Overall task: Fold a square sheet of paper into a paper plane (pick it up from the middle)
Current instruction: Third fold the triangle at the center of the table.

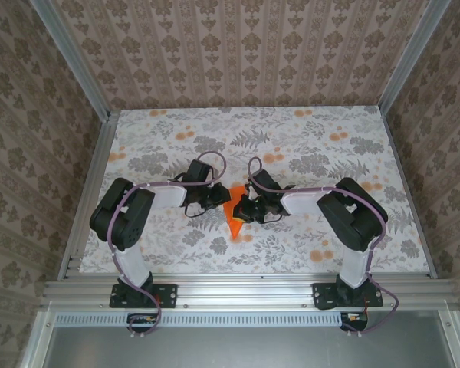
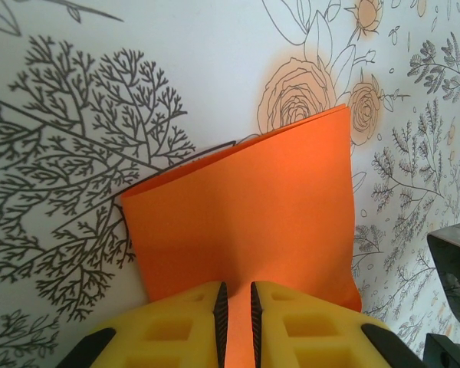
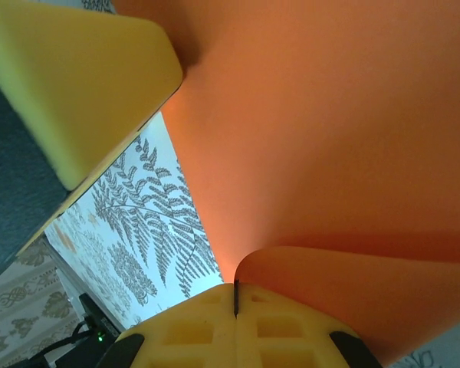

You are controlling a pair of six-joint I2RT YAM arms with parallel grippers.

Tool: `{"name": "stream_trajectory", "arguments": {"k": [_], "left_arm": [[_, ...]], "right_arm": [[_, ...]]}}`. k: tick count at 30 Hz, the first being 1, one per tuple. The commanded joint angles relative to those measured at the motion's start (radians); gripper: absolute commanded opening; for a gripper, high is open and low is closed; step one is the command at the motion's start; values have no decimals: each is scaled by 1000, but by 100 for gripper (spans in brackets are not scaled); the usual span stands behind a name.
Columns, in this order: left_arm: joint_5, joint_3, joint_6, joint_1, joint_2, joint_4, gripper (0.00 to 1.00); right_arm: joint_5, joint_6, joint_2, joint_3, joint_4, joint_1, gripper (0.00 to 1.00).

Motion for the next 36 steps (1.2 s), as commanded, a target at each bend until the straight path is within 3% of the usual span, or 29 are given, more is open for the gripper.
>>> {"name": "stream_trajectory", "arguments": {"k": [1, 23, 36], "left_arm": [[-20, 5, 19, -14, 36, -46, 19], [-27, 2, 22, -15, 43, -46, 19], [-22, 7, 22, -18, 49, -45, 19]], "right_arm": [[42, 20, 13, 9, 14, 3, 1], [4, -112, -35, 16, -112, 3, 1], [41, -81, 1, 15, -63, 3, 2]]}}
